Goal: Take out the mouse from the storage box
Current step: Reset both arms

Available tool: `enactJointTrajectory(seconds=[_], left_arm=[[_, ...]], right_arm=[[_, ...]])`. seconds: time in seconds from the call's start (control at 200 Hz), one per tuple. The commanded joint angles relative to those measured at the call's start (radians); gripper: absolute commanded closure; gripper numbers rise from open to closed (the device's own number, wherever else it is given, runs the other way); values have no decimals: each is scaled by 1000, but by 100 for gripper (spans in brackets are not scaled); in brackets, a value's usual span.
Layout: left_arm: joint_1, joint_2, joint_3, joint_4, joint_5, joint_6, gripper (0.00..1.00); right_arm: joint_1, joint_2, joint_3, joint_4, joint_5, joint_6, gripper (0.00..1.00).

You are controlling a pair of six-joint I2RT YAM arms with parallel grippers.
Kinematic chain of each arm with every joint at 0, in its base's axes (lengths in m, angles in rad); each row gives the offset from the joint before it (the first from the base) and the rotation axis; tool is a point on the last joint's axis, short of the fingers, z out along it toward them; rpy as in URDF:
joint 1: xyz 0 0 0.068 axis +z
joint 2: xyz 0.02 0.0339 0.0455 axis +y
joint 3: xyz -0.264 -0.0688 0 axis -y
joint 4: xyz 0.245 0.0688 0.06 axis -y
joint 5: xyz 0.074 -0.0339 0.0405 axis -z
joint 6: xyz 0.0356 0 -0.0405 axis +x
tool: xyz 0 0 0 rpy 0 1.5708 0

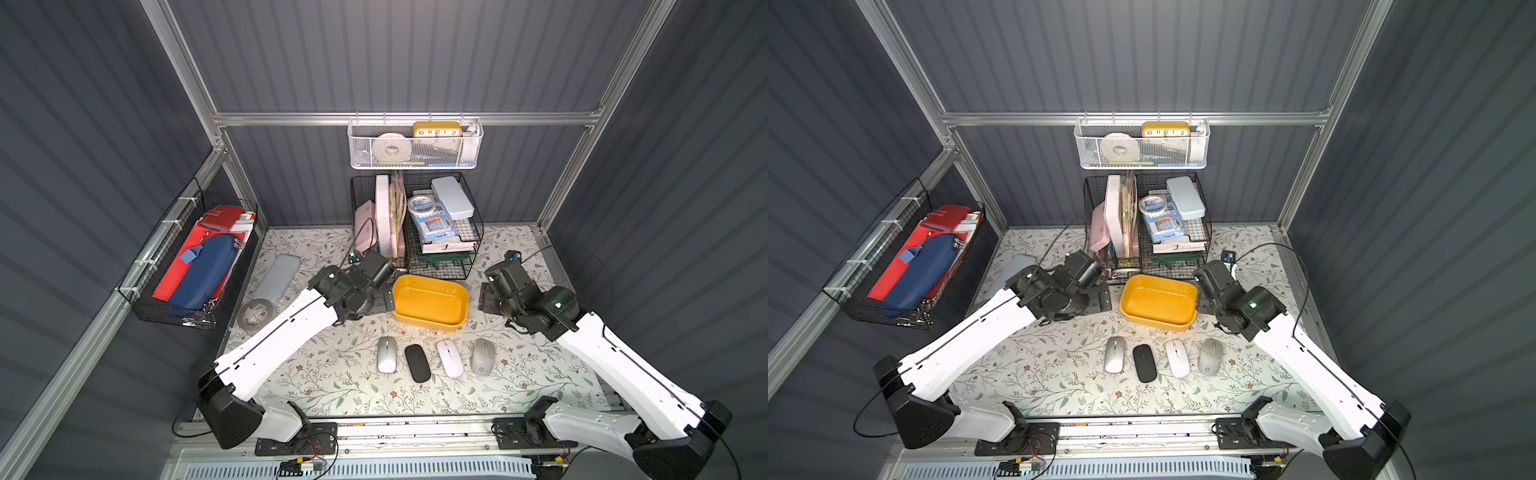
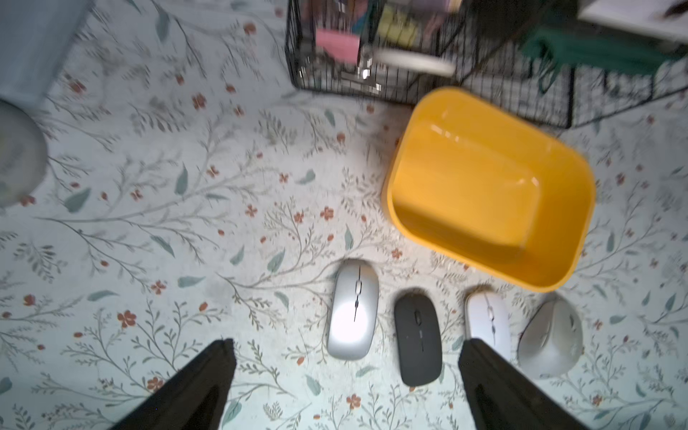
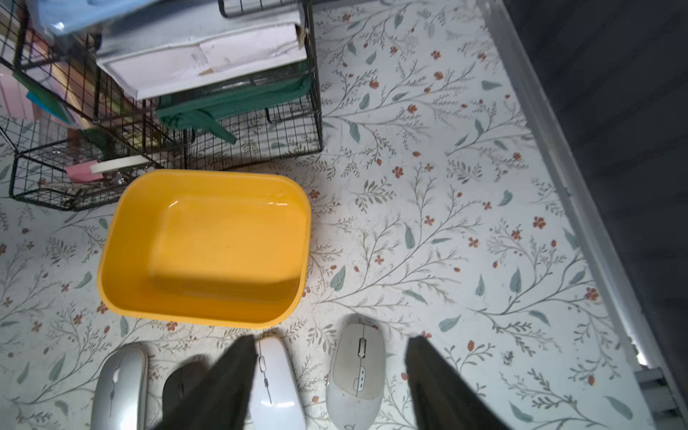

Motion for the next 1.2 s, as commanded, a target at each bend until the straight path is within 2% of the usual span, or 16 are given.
enactJointTrajectory(seconds=[0.0,0.095,0.135,0.175,0.26,0.345,0.385,0.45,0.555,0.67,0.74,0.816,0.896,0.976,1.121,1.196], left_arm=[[13,61,41,-39,-311,19,1],[59,128,98,-44,-496,14,1],[72,129,85,43,-549,113,1],[91,101,32,213,-550,306,1],[209,-2,-129,614,-335,664,1],[403,-108,-283,888,-45,793,1],[475,-145,-385,1048,3,854,1],[561,-158,-586,1341,68,946,1],[722,-59,-754,1588,389,952,1],[800,102,-806,1773,482,851,1],[800,169,-836,1895,475,856,1],[801,208,-894,2060,463,873,1],[805,253,-980,2237,401,839,1],[804,285,-1060,2426,368,825,1],[804,268,-1096,2465,321,798,1],[805,276,-1079,2448,320,798,1]], right_arm=[[-3,57,85,49,164,-188,1],[-4,122,118,120,275,-301,1],[-6,127,104,192,281,-377,1],[-8,125,73,284,302,-443,1],[-39,103,-37,523,305,-554,1],[-94,98,-179,785,332,-618,1],[-136,101,-252,893,328,-625,1],[-211,100,-354,1019,206,-655,1],[-323,104,-499,1214,76,-658,1],[-452,142,-546,1228,-94,-650,1],[-526,156,-566,1229,-213,-628,1],[-583,173,-619,1326,-269,-572,1],[-604,205,-647,1382,-331,-639,1],[-620,224,-650,1372,-366,-615,1],[-627,284,-724,1593,-452,-617,1],[-629,315,-702,1591,-485,-599,1]])
